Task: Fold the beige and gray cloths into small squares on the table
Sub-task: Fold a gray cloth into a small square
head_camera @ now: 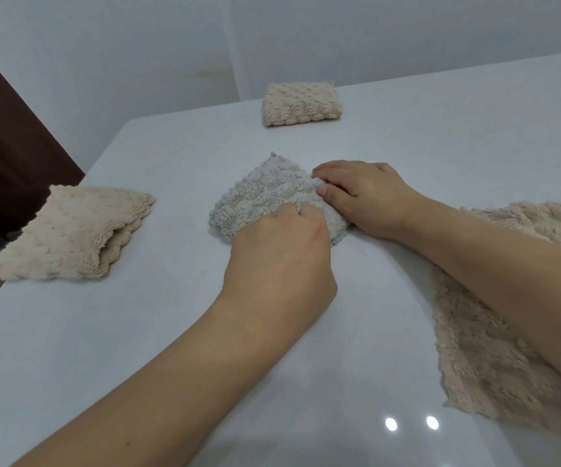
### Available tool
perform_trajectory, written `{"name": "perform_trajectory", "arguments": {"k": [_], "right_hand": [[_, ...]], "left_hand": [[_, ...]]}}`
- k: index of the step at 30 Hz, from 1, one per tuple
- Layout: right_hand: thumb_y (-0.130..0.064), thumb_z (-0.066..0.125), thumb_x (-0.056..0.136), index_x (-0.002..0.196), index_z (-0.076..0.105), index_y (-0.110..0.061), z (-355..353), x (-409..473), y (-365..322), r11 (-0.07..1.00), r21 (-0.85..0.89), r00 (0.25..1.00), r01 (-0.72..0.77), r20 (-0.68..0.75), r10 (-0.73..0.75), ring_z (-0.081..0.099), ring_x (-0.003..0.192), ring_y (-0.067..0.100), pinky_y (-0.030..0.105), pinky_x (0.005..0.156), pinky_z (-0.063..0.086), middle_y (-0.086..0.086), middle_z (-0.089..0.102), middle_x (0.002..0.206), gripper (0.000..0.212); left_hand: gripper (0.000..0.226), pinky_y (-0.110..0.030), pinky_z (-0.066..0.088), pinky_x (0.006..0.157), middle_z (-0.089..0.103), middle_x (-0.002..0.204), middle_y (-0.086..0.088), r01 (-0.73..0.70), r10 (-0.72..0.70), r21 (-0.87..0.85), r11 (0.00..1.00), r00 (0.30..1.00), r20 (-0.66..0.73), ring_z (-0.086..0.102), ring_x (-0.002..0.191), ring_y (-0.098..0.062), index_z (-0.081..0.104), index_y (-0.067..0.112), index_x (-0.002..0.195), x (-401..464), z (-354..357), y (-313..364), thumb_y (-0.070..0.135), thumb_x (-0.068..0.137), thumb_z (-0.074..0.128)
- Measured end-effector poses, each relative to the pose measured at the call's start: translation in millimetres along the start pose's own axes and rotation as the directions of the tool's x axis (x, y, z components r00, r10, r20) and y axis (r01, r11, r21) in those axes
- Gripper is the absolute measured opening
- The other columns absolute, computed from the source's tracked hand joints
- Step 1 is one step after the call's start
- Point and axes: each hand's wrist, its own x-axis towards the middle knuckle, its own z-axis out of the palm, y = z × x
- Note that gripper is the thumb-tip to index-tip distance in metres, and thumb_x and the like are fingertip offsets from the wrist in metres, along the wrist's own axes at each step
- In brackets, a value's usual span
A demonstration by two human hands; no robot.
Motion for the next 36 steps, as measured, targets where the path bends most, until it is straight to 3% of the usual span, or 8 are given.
{"name": "perform_trajectory", "arguments": {"k": [6, 9, 13, 20, 24, 28, 31, 36], "right_hand": [[-0.041, 0.032, 0.102, 0.138, 0.047, -0.028, 1.5, 0.5, 1.3, 1.0, 0.001, 1.0, 0.003, -0.007, -0.003, 0.036, 0.136, 0.01, 0.04, 0.111, 0.022, -0.014, 0.044, 0.146, 0.042], [-0.041, 0.032, 0.102, 0.138, 0.047, -0.028, 1.1, 0.0, 1.0, 1.0, 0.002, 1.0, 0.003, -0.018, -0.003, 0.036, 0.136, 0.01, 0.039, 0.11, 0.022, -0.014, 0.044, 0.146, 0.041], [-0.042, 0.034, 0.101, 0.136, 0.049, -0.027, 1.0, 0.1, 0.6, 1.0, 0.011, 0.999, 0.003, -0.033, -0.003, 0.038, 0.135, 0.009, 0.04, 0.11, 0.023, -0.014, 0.046, 0.145, 0.041], [-0.043, 0.042, 0.097, 0.129, 0.054, -0.02, 0.8, -1.2, -0.2, 0.998, 0.056, 0.996, -0.023, -0.086, 0.028, 0.047, 0.126, 0.016, 0.043, 0.107, 0.032, -0.006, 0.054, 0.136, 0.041], [-0.047, 0.048, 0.094, 0.115, 0.056, -0.012, 0.3, -2.3, -0.2, 0.996, 0.079, 0.989, -0.045, -0.135, 0.056, 0.052, 0.106, 0.022, 0.04, 0.093, 0.039, 0.002, 0.059, 0.116, 0.041], [-0.048, 0.045, 0.094, 0.114, 0.056, -0.01, 1.3, -2.0, 0.7, 0.996, 0.068, 0.99, -0.052, -0.126, 0.06, 0.052, 0.107, 0.026, 0.043, 0.096, 0.04, 0.004, 0.058, 0.117, 0.045], [-0.047, 0.047, 0.095, 0.115, 0.057, -0.01, 0.2, -2.5, 1.5, 0.996, 0.087, 0.991, -0.03, -0.13, 0.041, 0.052, 0.109, 0.025, 0.043, 0.097, 0.04, 0.004, 0.058, 0.119, 0.043], [-0.052, 0.046, 0.088, 0.093, 0.056, -0.022, -6.0, -7.6, -2.1, 0.989, 0.144, 0.982, 0.033, -0.19, -0.005, 0.052, 0.089, 0.025, 0.04, 0.081, 0.042, -0.003, 0.057, 0.089, 0.032]], "left_hand": [[0.004, -0.032, 0.026, 0.06, 0.038, 0.103, 0.003, -0.008, 0.014, -0.054, 0.999, 0.995, 0.1, 0.036, 0.092, -0.02, 0.046, 0.021, 0.09, 2.8, -0.9, -5.6, 0.02, 0.087, 0.047], [0.017, -0.034, 0.036, 0.068, 0.047, 0.112, 0.005, -0.013, 0.028, -0.129, 0.992, 0.993, 0.117, 0.044, 0.105, -0.021, 0.059, 0.022, 0.094, 7.9, -1.5, -14.2, 0.025, 0.092, 0.043], [0.018, -0.039, 0.045, 0.083, 0.049, 0.111, 0.003, -0.022, 0.053, -0.207, 0.978, 0.987, 0.15, 0.045, 0.103, -0.023, 0.056, 0.02, 0.085, 11.2, -0.6, -22.7, 0.032, 0.089, 0.044], [0.031, -0.034, 0.029, 0.087, 0.039, 0.109, 0.009, -0.022, 0.091, -0.253, 0.967, 0.96, 0.266, 0.034, 0.103, -0.019, 0.041, 0.03, 0.099, 13.1, 5.5, -28.7, 0.049, 0.078, 0.053], [0.027, -0.035, 0.028, 0.088, 0.045, 0.104, 0.009, 0.223, -0.17, -0.493, 0.841, 0.974, 0.151, 0.036, 0.103, -0.019, 0.052, 0.03, 0.098, 28.0, 11.2, -44.5, 0.053, 0.085, 0.045], [0.044, -0.043, 0.034, 0.094, 0.051, 0.121, -0.011, 0.313, -0.338, -0.271, 0.91, 0.94, -0.049, 0.043, 0.112, -0.032, 0.052, 0.014, 0.121, 30.1, 36.2, -67.1, 0.049, 0.094, 0.043], [0.045, -0.042, 0.038, 0.088, 0.054, 0.109, -0.013, 0.369, -0.363, -0.254, 0.894, 0.929, 0.073, 0.046, 0.104, -0.034, 0.054, 0.009, 0.107, 31.5, 43.2, -72.6, 0.05, 0.093, 0.043], [0.041, -0.043, 0.038, 0.073, 0.049, 0.08, -0.006, 0.356, -0.339, -0.577, 0.736, 0.93, 0.142, 0.046, 0.085, -0.031, 0.044, 0.012, 0.072, 36.1, 37.8, -71.5, 0.05, 0.085, 0.035]]}}
